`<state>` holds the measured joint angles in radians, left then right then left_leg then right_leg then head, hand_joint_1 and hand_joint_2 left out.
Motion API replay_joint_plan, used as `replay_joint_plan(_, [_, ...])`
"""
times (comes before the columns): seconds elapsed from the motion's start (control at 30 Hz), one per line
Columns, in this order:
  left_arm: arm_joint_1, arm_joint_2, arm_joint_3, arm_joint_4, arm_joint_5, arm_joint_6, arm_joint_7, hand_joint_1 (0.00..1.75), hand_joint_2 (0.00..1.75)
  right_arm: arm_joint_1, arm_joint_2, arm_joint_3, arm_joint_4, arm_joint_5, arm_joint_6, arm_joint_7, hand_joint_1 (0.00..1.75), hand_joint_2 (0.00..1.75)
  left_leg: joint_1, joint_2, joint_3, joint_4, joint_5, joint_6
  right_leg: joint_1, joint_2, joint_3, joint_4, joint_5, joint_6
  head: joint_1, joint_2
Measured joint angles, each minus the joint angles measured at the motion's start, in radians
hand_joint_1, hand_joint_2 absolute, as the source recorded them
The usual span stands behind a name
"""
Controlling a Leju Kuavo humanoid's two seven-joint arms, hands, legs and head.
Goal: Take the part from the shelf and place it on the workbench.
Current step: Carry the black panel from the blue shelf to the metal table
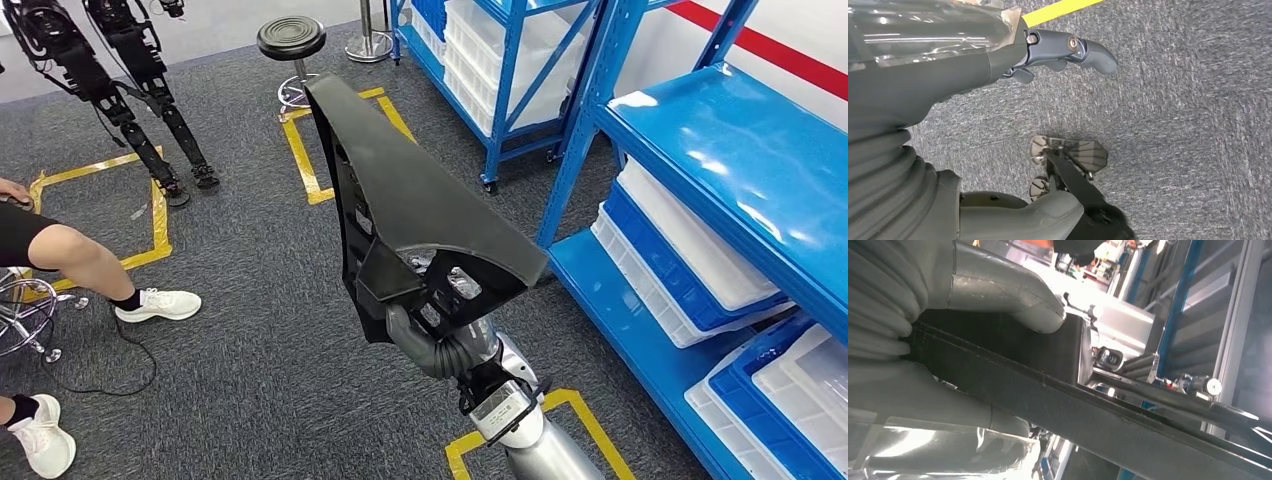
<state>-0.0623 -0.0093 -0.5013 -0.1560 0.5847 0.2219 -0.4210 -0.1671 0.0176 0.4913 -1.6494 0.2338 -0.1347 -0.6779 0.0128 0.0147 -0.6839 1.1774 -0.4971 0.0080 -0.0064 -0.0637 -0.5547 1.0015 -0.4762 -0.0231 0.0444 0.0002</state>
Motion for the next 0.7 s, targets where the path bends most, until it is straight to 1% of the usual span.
replay_joint_plan(0.03, [-0.002, 0.001, -0.003, 0.0, -0.002, 0.003, 0.001, 0.0, 1.75, 0.0, 0.0, 0.0, 0.0, 0.0, 0.0, 0.0, 1.75, 1.75, -0.004, 0.019, 0.038, -0.07, 0.025, 0.006, 0.004, -0.008, 0.002, 0.001, -0.002, 0.002, 0.0, 0.0])
replay_joint_plan(0.07, [-0.003, 0.001, -0.005, 0.0, -0.002, 0.005, 0.003, 0.0, 1.75, -0.001, 0.0, 0.0, -0.001, 0.0, 0.0, 0.0, 1.75, 1.75, -0.009, 0.034, 0.067, -0.125, 0.042, 0.012, 0.007, -0.015, 0.003, 0.001, -0.004, 0.005, 0.001, 0.0])
replay_joint_plan(0.1, [-0.005, 0.001, -0.007, 0.0, -0.003, 0.008, 0.003, 0.0, 1.75, -0.001, 0.0, 0.0, -0.001, 0.001, 0.0, 0.0, 1.75, 1.75, -0.014, 0.043, 0.082, -0.154, 0.047, 0.017, 0.01, -0.022, 0.003, 0.001, -0.006, 0.008, 0.001, 0.0])
replay_joint_plan(0.13, [-0.006, 0.002, -0.008, 0.0, -0.003, 0.01, 0.003, 0.0, 1.75, -0.001, 0.001, 0.0, -0.001, 0.001, 0.0, 0.0, 1.75, 1.75, -0.018, 0.041, 0.083, -0.163, 0.046, 0.021, 0.011, -0.03, 0.004, 0.001, -0.007, 0.012, 0.002, 0.0])
replay_joint_plan(0.17, [-0.006, 0.003, -0.009, 0.0, -0.003, 0.011, 0.003, 0.0, 1.75, -0.002, 0.002, 0.0, -0.001, 0.002, 0.001, 0.0, 1.75, 1.75, -0.02, 0.029, 0.082, -0.166, 0.048, 0.026, 0.011, -0.038, 0.005, -0.001, -0.008, 0.017, 0.002, 0.0])
replay_joint_plan(0.2, [-0.005, 0.003, -0.01, 0.0, -0.003, 0.012, 0.003, 0.0, 1.75, -0.002, 0.003, 0.0, -0.002, 0.002, 0.001, 0.0, 1.75, 1.75, -0.018, 0.02, 0.086, -0.172, 0.052, 0.031, 0.011, -0.04, 0.005, 0.001, -0.011, 0.021, 0.002, 0.0])
replay_joint_plan(0.23, [-0.005, 0.003, -0.011, 0.0, -0.003, 0.013, 0.003, 0.0, 1.75, -0.002, 0.005, 0.0, -0.002, 0.003, 0.002, 0.001, 1.75, 1.75, -0.016, 0.01, 0.09, -0.18, 0.057, 0.036, 0.01, -0.028, 0.001, 0.014, -0.02, 0.025, 0.003, 0.0])
replay_joint_plan(0.27, [-0.005, 0.003, -0.012, 0.0, -0.003, 0.013, 0.002, 0.0, 1.75, -0.002, 0.005, -0.001, -0.003, 0.005, 0.002, 0.001, 1.75, 1.75, -0.013, 0.0, 0.095, -0.187, 0.063, 0.043, 0.009, -0.008, -0.012, 0.046, -0.037, 0.025, 0.003, 0.0])
replay_joint_plan(0.3, [-0.006, 0.002, -0.013, 0.0, -0.004, 0.013, 0.0, 0.0, 1.75, -0.001, 0.005, -0.001, -0.003, 0.006, 0.003, 0.002, 1.75, 1.75, -0.01, -0.01, 0.099, -0.192, 0.067, 0.047, 0.006, 0.018, -0.036, 0.098, -0.062, 0.023, 0.004, 0.0])
replay_joint_plan(0.33, [-0.008, 0.002, -0.013, 0.0, -0.005, 0.012, -0.002, 0.0, 1.75, 0.0, 0.004, -0.001, -0.003, 0.009, 0.003, 0.003, 1.75, 1.75, -0.01, -0.022, 0.099, -0.193, 0.068, 0.05, 0.003, 0.041, -0.068, 0.166, -0.09, 0.02, 0.005, 0.0])
replay_joint_plan(0.37, [-0.009, 0.002, -0.014, 0.0, -0.007, 0.011, -0.004, 0.0, 1.75, 0.001, 0.002, -0.001, -0.002, 0.012, 0.004, 0.003, 1.75, 1.75, -0.01, -0.034, 0.098, -0.192, 0.069, 0.051, 0.0, 0.052, -0.103, 0.232, -0.112, 0.02, 0.005, 0.0])
replay_joint_plan(0.4, [-0.008, 0.002, -0.016, 0.0, -0.009, 0.009, -0.005, 0.0, 1.75, 0.003, 0.001, -0.001, -0.002, 0.015, 0.005, 0.005, 1.75, 1.75, -0.01, -0.047, 0.098, -0.192, 0.069, 0.051, -0.003, 0.057, -0.128, 0.276, -0.123, 0.024, 0.005, 0.0])
replay_joint_plan(0.43, [-0.007, 0.001, -0.018, 0.0, -0.011, 0.006, -0.007, 0.0, 1.75, 0.003, 0.001, -0.001, -0.002, 0.019, 0.005, 0.006, 1.75, 1.75, -0.01, -0.06, 0.098, -0.192, 0.069, 0.051, -0.005, 0.059, -0.135, 0.282, -0.117, 0.032, 0.005, 0.0])
replay_joint_plan(0.47, [-0.007, 0.001, -0.02, 0.0, -0.012, 0.003, -0.008, 0.0, 1.75, 0.003, 0.0, -0.001, -0.002, 0.024, 0.005, 0.008, 1.75, 1.75, -0.009, -0.073, 0.099, -0.19, 0.068, 0.049, -0.009, 0.061, -0.122, 0.248, -0.096, 0.043, 0.005, 0.0])
replay_joint_plan(0.5, [-0.006, 0.0, -0.021, 0.0, -0.013, 0.0, -0.01, 0.0, 1.75, 0.002, 0.0, -0.001, -0.003, 0.028, 0.005, 0.01, 1.75, 1.75, -0.008, -0.086, 0.099, -0.187, 0.066, 0.047, -0.014, 0.068, -0.093, 0.181, -0.064, 0.055, 0.006, 0.0])
replay_joint_plan(0.53, [-0.006, 0.0, -0.022, 0.0, -0.013, -0.003, -0.011, 0.0, 1.75, 0.001, 0.0, -0.001, -0.003, 0.031, 0.005, 0.013, 1.75, 1.75, -0.008, -0.099, 0.098, -0.181, 0.063, 0.042, -0.019, 0.082, -0.062, 0.113, -0.036, 0.063, 0.006, 0.0])
replay_joint_plan(0.57, [-0.006, -0.001, -0.023, 0.0, -0.013, -0.007, -0.012, 0.0, 1.75, 0.0, 0.001, -0.001, -0.003, 0.033, 0.005, 0.015, 1.75, 1.75, -0.009, -0.109, 0.095, -0.175, 0.059, 0.036, -0.022, 0.093, -0.036, 0.058, -0.015, 0.065, 0.006, 0.0])
replay_joint_plan(0.6, [-0.006, 0.0, -0.023, 0.0, -0.013, -0.011, -0.013, 0.0, 1.75, -0.001, 0.002, -0.002, -0.004, 0.034, 0.005, 0.017, 1.75, 1.75, -0.009, -0.117, 0.092, -0.17, 0.056, 0.029, -0.022, 0.102, -0.021, 0.027, -0.004, 0.062, 0.005, 0.0])
replay_joint_plan(0.63, [-0.005, 0.0, -0.023, 0.0, -0.013, -0.015, -0.013, 0.0, 1.75, -0.003, 0.003, -0.002, -0.005, 0.034, 0.005, 0.018, 1.75, 1.75, -0.009, -0.122, 0.088, -0.167, 0.055, 0.022, -0.02, 0.103, -0.017, 0.02, -0.001, 0.054, 0.005, 0.0])
replay_joint_plan(0.67, [-0.003, 0.0, -0.023, 0.0, -0.013, -0.019, -0.014, 0.0, 1.75, -0.005, 0.006, -0.003, -0.005, 0.035, 0.005, 0.019, 1.75, 1.75, -0.007, -0.127, 0.085, -0.168, 0.056, 0.017, -0.017, 0.097, -0.016, 0.018, 0.001, 0.046, 0.005, 0.0])
replay_joint_plan(0.7, [-0.002, 0.002, -0.024, 0.0, -0.013, -0.022, -0.014, 0.0, 1.75, -0.008, 0.009, -0.003, -0.006, 0.035, 0.006, 0.019, 1.75, 1.75, -0.004, -0.126, 0.082, -0.167, 0.055, 0.012, -0.017, 0.091, -0.016, 0.017, 0.003, 0.038, 0.005, 0.0])
